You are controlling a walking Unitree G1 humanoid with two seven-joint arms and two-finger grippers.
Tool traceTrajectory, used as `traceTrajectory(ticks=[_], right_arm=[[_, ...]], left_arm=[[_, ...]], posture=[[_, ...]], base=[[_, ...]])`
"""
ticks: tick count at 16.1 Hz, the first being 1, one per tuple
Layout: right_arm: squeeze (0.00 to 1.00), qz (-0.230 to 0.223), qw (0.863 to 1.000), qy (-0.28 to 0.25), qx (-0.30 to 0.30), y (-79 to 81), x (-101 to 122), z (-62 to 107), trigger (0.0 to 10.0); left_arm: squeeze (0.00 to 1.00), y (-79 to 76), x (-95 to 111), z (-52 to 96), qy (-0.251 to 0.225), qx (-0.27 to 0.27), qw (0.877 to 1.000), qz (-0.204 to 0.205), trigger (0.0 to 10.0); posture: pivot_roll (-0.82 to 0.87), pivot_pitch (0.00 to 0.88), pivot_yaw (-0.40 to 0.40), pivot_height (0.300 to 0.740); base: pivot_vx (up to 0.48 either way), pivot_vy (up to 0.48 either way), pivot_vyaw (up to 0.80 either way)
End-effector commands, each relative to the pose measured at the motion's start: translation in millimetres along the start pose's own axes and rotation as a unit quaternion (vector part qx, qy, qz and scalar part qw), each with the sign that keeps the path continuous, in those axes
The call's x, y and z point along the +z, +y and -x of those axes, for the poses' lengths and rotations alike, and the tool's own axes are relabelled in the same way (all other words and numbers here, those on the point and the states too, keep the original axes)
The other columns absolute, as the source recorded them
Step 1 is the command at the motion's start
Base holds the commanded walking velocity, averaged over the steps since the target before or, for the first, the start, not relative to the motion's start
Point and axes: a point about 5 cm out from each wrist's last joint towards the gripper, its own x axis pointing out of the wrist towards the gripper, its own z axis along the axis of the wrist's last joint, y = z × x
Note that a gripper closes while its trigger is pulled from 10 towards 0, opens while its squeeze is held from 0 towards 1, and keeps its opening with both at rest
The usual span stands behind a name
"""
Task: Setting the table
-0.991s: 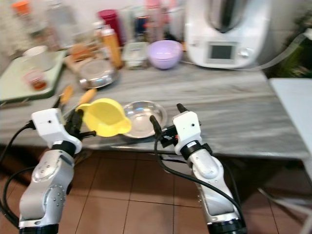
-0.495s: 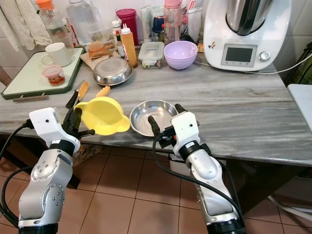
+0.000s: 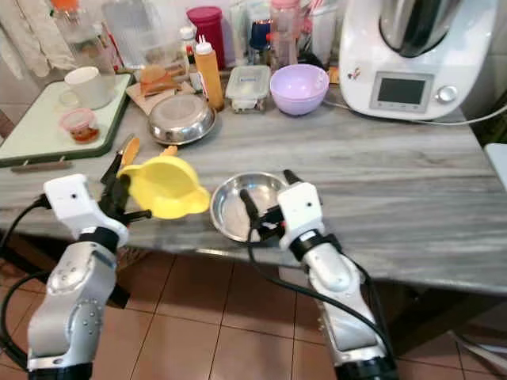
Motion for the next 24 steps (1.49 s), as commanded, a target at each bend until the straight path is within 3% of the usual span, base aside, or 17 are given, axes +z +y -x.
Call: traceTrajectory(ticks=[1, 10, 16, 19, 21, 24], right_arm=[[0.00, 0.006, 1.000, -0.010, -0.002, -2.1, 4.3, 0.4, 10.0], [0.00, 0.005, 1.000, -0.009, 0.001, -1.2, 3.7, 1.5, 10.0], [0.00, 0.006, 1.000, -0.009, -0.001, -1.9, 4.9, 2.5, 10.0], [0.00, -0.003, 1.000, -0.008, -0.005, -3.1, 7.1, 6.6, 10.0], [0.00, -0.020, 1.000, -0.011, 0.002, -4.5, 15.0, 18.3, 10.0], [0.00, -0.001, 1.000, 0.002, 0.002, -10.0, 17.1, 36.1, 10.0]], left_arm=[[0.00, -3.5, 2.2, 0.2, -0.005, -0.009, 1.000, 0.004, 10.0], [0.00, -2.2, -1.5, 2.5, 0.007, 0.006, 1.000, 0.007, 10.0], [0.00, 0.5, -2.1, -3.6, 0.016, 0.029, 0.999, -0.001, 10.0], [0.00, 2.2, 6.9, -27.2, 0.014, 0.045, 0.999, -0.008, 10.0], [0.00, 10.0, 17.1, -46.3, 0.013, 0.069, 0.998, 0.002, 10.0], [0.00, 8.6, 22.2, -60.3, 0.030, 0.078, 0.996, 0.021, 10.0]], posture=[[-0.09, 0.074, 0.108, 0.740], [-0.09, 0.078, 0.103, 0.740], [-0.09, 0.086, 0.107, 0.740], [-0.10, 0.091, 0.111, 0.740], [-0.11, 0.110, 0.124, 0.740], [-0.14, 0.133, 0.140, 0.740]], base=[[0.255, 0.000, 0.00], [0.000, 0.000, 0.00], [0.000, 0.000, 0.00], [0.000, 0.000, 0.00], [0.000, 0.000, 0.00], [0.000, 0.000, 0.00]])
